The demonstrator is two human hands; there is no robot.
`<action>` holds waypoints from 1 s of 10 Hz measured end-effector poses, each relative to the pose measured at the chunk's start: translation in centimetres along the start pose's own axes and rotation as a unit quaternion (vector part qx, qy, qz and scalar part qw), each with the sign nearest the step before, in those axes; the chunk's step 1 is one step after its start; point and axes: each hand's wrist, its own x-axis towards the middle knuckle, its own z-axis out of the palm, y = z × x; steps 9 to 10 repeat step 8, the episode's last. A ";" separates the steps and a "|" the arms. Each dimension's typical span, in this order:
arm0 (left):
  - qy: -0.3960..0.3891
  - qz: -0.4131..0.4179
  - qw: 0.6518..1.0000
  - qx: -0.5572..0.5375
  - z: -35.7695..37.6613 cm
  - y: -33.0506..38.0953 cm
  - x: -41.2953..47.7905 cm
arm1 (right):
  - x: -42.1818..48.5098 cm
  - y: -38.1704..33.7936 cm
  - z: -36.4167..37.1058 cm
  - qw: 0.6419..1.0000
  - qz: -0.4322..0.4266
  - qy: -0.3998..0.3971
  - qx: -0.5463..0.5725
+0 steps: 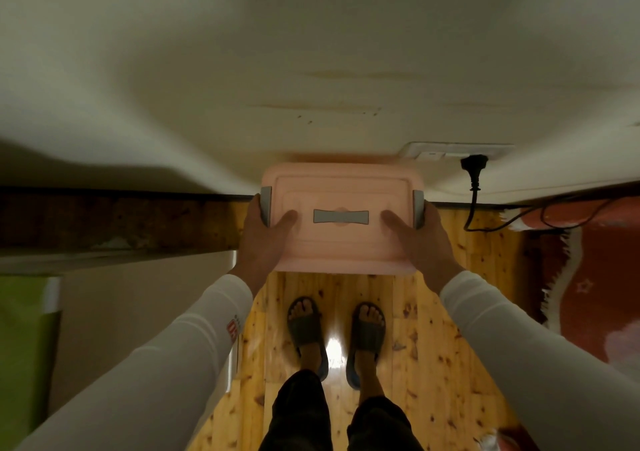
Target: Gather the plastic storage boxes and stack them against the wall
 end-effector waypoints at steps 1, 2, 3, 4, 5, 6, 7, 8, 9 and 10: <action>0.005 0.005 1.000 0.005 -0.1 0.0 -0.2 | 0.0 0.1 0.0 1.000 -0.001 0.004 -0.003; 0.004 -0.001 1.000 0.007 -0.2 -0.1 -0.3 | -0.1 0.2 -0.1 1.000 -0.002 0.003 -0.004; 0.004 0.002 1.000 0.009 -0.3 -0.1 -0.5 | -0.2 0.2 -0.1 1.000 0.000 -0.001 0.002; 0.007 0.007 1.000 0.007 -0.4 -0.1 -0.7 | -0.2 0.2 -0.3 1.000 0.000 0.000 0.009; 0.010 0.006 1.000 0.001 -0.7 0.1 -0.8 | -0.5 0.2 -0.6 1.000 0.001 -0.001 0.015; 0.016 0.015 0.999 0.024 -1.1 0.5 -0.9 | -0.7 0.1 -0.9 1.000 -0.001 0.000 0.011; 0.012 0.029 0.999 0.043 -1.7 1.2 -1.7 | -1.1 -0.6 -1.4 1.000 0.002 -0.003 0.014; 0.022 0.043 0.998 0.045 -2.1 1.9 -2.6 | -1.8 -1.1 -2.0 1.000 -0.006 0.008 0.014; 0.022 0.043 0.998 0.045 -2.1 1.9 -2.6 | -1.8 -1.1 -2.0 1.000 -0.006 0.008 0.014; 0.022 0.043 0.998 0.045 -2.1 1.9 -2.6 | -1.8 -1.1 -2.0 1.000 -0.006 0.008 0.014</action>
